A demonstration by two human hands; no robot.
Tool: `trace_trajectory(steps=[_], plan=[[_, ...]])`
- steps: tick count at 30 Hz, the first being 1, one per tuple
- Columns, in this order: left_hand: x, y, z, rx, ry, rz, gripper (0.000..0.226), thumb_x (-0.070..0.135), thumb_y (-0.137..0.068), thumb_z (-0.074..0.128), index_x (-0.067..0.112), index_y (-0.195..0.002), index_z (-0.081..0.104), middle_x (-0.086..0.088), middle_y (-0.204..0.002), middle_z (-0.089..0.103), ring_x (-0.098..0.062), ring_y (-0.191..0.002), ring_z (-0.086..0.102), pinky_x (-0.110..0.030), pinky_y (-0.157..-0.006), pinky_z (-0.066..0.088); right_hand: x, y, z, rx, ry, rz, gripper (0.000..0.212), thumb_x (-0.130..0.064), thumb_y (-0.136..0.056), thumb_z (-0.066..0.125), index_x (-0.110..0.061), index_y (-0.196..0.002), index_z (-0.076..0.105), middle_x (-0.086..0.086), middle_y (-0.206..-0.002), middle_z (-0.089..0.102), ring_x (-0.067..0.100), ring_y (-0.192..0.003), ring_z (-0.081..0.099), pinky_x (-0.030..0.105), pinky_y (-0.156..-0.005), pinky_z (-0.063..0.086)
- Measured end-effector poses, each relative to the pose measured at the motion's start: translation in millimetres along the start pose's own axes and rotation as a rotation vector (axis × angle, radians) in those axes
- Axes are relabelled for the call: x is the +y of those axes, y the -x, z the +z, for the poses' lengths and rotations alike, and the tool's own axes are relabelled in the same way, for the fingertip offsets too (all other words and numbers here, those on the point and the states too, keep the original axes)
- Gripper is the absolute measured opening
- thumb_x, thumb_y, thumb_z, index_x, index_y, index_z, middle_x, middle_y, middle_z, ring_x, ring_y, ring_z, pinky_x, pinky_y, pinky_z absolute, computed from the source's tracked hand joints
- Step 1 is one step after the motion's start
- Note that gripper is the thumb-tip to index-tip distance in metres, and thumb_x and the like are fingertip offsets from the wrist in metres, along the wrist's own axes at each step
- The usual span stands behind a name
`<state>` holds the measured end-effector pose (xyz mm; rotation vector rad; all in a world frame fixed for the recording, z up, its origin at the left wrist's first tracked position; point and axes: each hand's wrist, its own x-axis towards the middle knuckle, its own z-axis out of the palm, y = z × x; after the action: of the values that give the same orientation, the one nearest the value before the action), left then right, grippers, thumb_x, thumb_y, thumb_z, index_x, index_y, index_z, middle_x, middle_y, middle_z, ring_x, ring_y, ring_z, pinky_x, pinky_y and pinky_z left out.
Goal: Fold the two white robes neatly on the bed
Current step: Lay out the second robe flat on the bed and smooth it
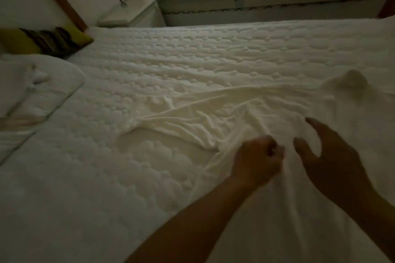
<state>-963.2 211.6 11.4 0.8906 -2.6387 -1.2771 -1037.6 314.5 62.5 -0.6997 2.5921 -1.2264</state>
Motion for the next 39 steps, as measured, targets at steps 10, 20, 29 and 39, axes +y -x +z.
trace_trajectory(steps=[10, 20, 29, 39], plan=[[-234.8, -72.8, -234.7, 0.9, 1.112, -0.813, 0.051, 0.024, -0.078, 0.089, 0.007, -0.111, 0.054, -0.014, -0.096, 0.063, -0.03, -0.084, 0.067, -0.05, -0.079, 0.062, -67.1, -57.6, 219.3, -0.375, 0.482, -0.227, 0.068, -0.059, -0.098, 0.015, -0.028, -0.157, 0.02, 0.009, -0.167, 0.01, 0.027, -0.154, 0.007, 0.047, -0.123, 0.008], [-339.6, -85.7, -242.8, 0.961, 1.202, -0.48, 0.039, 0.013, -0.086, 0.079, 0.014, -0.122, 0.066, -0.012, -0.116, 0.073, -0.029, -0.104, 0.071, -0.043, -0.079, 0.063, -181.2, -187.4, 362.8, -0.524, 0.43, -0.349, 0.053, -0.056, -0.098, 0.048, -0.02, -0.136, 0.056, 0.007, -0.131, 0.06, 0.027, -0.118, 0.056, 0.044, -0.099, 0.047], [-339.7, -83.0, -244.5, 0.96, 1.165, -0.495, 0.037, 0.028, -0.077, 0.084, 0.025, -0.11, 0.07, -0.009, -0.112, 0.074, -0.032, -0.109, 0.07, -0.053, -0.094, 0.058, -234.5, -238.8, 387.5, -0.981, 0.582, -0.254, 0.041, -0.049, -0.089, 0.068, -0.009, -0.102, 0.072, 0.005, -0.092, 0.074, 0.025, -0.082, 0.072, 0.036, -0.076, 0.061], [-326.5, -88.4, -244.5, 0.942, 1.328, -0.458, 0.036, 0.001, -0.09, 0.071, 0.012, -0.121, 0.054, -0.012, -0.086, 0.077, -0.022, -0.081, 0.077, -0.038, -0.076, 0.065, -212.9, -277.2, 404.0, -0.531, 0.536, -0.509, 0.027, -0.043, -0.097, 0.055, -0.02, -0.107, 0.066, 0.0, -0.098, 0.061, 0.023, -0.094, 0.06, 0.034, -0.076, 0.046]])
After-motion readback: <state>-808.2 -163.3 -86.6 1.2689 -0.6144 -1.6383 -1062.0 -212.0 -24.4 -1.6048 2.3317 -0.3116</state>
